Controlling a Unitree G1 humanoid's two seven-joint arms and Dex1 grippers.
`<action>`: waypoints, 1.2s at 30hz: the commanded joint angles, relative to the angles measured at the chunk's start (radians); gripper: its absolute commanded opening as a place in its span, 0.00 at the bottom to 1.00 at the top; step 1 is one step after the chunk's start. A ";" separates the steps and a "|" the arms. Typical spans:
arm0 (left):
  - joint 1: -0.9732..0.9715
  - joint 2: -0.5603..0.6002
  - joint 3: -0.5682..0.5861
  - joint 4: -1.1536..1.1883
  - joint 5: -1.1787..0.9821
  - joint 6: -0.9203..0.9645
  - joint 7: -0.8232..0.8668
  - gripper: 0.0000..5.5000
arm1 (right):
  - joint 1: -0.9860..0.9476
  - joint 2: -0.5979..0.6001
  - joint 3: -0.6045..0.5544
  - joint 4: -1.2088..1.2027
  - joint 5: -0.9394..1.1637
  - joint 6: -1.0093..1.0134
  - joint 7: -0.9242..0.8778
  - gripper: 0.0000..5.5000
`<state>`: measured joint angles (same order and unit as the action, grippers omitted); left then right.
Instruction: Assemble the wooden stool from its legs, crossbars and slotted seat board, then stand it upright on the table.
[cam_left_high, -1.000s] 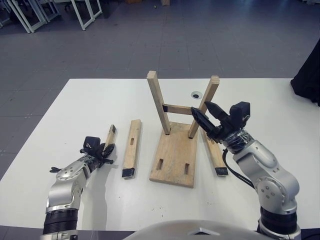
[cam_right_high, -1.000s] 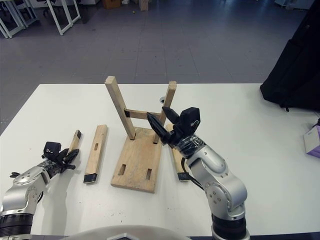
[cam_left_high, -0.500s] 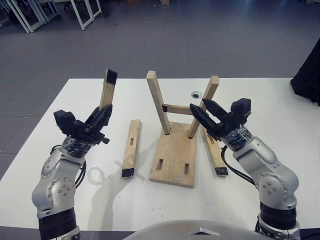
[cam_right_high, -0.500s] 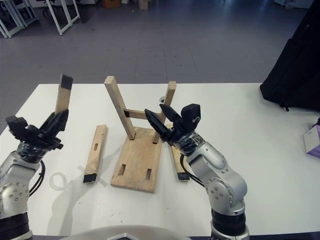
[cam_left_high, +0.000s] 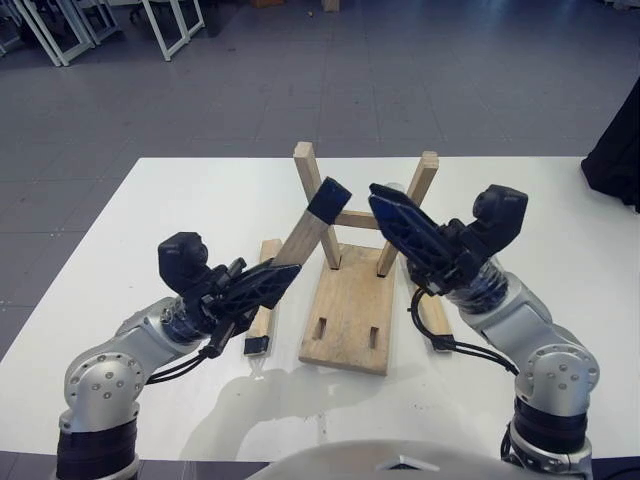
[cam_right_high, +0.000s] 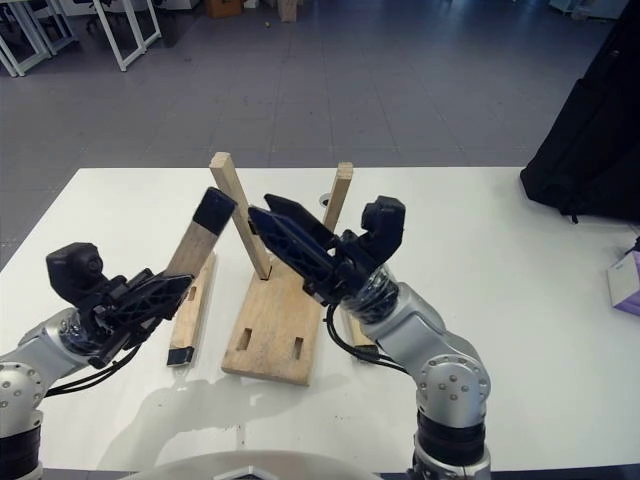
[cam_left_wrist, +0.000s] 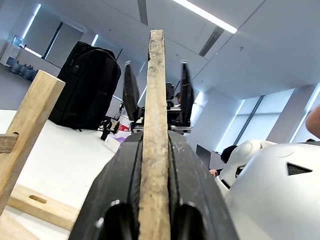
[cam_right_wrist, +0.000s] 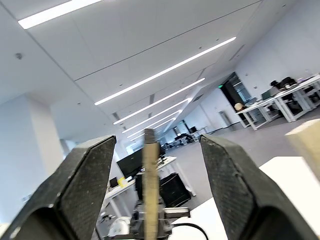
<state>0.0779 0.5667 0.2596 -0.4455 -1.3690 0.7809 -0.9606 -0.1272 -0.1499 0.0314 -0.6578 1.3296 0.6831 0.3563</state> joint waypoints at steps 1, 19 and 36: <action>-0.022 0.007 -0.046 0.008 0.071 -0.007 -0.015 0.08 | -0.033 -0.009 0.054 0.012 -0.001 0.014 0.015 0.56; -0.034 -0.014 -0.087 0.016 0.137 -0.034 -0.042 0.08 | -0.073 -0.008 0.088 0.089 0.020 -0.007 0.037 0.08; 0.140 -0.086 -0.068 0.015 0.325 -0.121 0.193 0.37 | 0.131 -0.225 -0.248 0.112 0.169 -0.020 -0.188 0.08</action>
<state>0.1842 0.5144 0.1976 -0.4127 -1.1102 0.7053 -0.8243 -0.0378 -0.3347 -0.2040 -0.5631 1.5024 0.6326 0.2241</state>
